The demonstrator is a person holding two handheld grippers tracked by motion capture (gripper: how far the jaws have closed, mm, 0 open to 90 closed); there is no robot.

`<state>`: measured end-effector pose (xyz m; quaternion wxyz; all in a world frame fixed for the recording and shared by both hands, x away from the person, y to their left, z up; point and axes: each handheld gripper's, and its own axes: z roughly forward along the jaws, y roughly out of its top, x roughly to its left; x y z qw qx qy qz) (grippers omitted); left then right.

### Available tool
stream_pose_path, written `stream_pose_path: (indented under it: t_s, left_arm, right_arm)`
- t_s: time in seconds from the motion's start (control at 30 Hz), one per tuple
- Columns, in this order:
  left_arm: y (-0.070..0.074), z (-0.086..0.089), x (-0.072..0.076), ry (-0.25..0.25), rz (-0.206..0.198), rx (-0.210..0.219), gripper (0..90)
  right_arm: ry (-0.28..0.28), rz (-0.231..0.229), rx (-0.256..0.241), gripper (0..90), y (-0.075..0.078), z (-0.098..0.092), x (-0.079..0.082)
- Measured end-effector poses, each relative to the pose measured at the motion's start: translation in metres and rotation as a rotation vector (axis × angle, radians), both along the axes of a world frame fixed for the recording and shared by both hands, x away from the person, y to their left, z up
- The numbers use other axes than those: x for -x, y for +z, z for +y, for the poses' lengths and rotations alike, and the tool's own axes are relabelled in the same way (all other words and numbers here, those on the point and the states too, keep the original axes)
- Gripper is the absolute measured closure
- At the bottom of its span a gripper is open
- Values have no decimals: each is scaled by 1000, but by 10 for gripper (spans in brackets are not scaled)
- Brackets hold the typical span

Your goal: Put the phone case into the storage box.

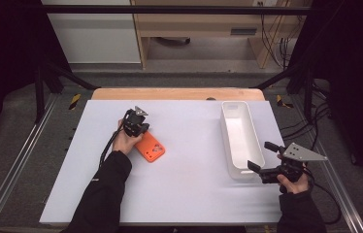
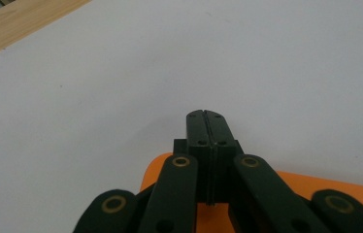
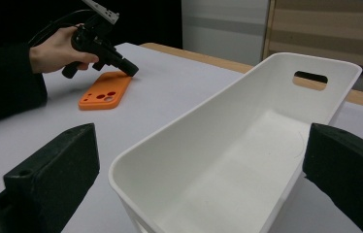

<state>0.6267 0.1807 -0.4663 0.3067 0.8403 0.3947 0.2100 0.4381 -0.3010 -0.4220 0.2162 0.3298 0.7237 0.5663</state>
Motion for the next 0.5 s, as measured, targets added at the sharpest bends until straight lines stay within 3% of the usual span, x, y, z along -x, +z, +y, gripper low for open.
stream_pose_path:
  t_s: [0.5]
  left_arm:
    - [0, 10, 15, 11, 10, 3, 900]
  right_arm:
    - [2, 2, 2, 4, 0, 0, 0]
